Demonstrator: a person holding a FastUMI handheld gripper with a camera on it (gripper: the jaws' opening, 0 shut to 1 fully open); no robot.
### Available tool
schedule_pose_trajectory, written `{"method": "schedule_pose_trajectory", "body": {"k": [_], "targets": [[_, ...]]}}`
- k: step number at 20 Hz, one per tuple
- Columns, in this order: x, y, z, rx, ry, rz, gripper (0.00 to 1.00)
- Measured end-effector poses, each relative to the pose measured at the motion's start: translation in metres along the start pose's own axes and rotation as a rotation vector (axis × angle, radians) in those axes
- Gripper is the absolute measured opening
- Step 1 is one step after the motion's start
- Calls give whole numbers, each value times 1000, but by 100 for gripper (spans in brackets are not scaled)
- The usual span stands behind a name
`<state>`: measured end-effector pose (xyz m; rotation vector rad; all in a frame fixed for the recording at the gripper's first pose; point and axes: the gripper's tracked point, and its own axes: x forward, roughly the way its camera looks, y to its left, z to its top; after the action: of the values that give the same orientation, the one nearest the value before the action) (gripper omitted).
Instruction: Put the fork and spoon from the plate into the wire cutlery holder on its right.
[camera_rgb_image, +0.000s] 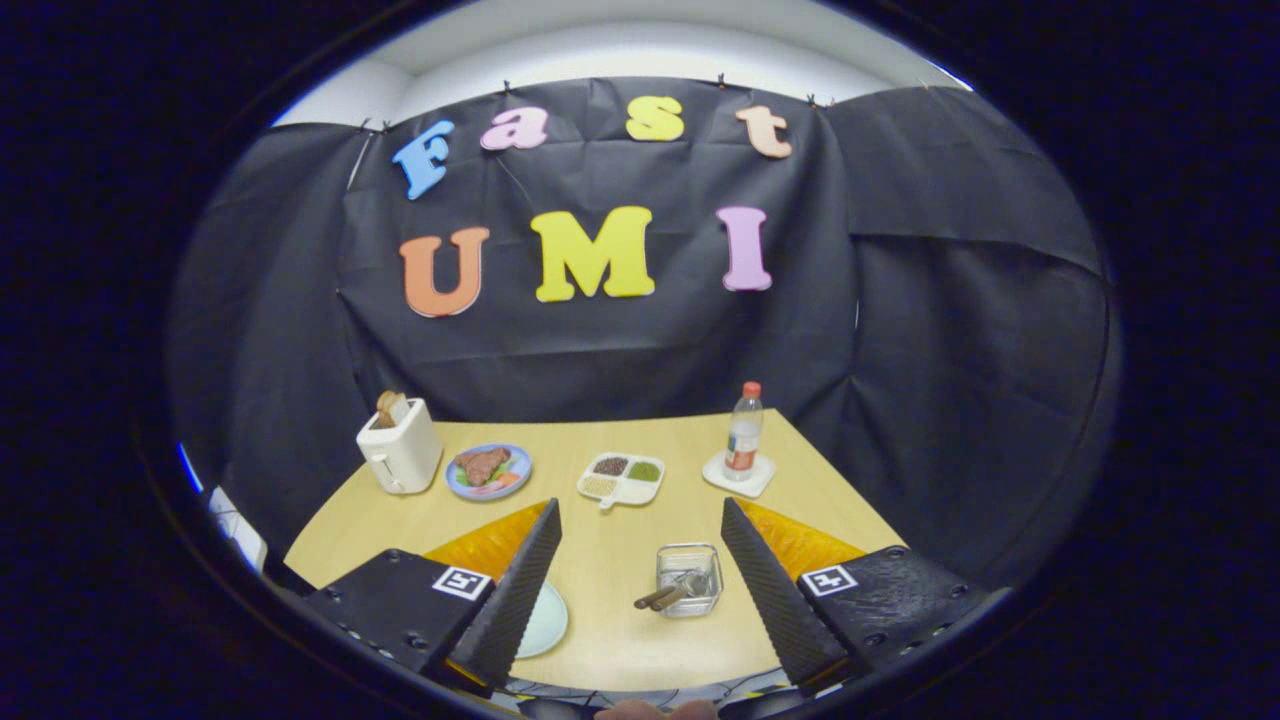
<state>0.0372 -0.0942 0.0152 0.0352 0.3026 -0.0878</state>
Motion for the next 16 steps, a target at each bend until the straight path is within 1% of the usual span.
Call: {"method": "schedule_pose_trajectory", "body": {"k": [4, 9, 12, 16], "targets": [[-15, 17, 2, -15, -137, -5, 96], [-24, 34, -22, -58, -252, -24, 96], [-34, 54, -30, -82, -305, -9, 96], [-44, 72, -33, -66, -371, -1, 95]]}}
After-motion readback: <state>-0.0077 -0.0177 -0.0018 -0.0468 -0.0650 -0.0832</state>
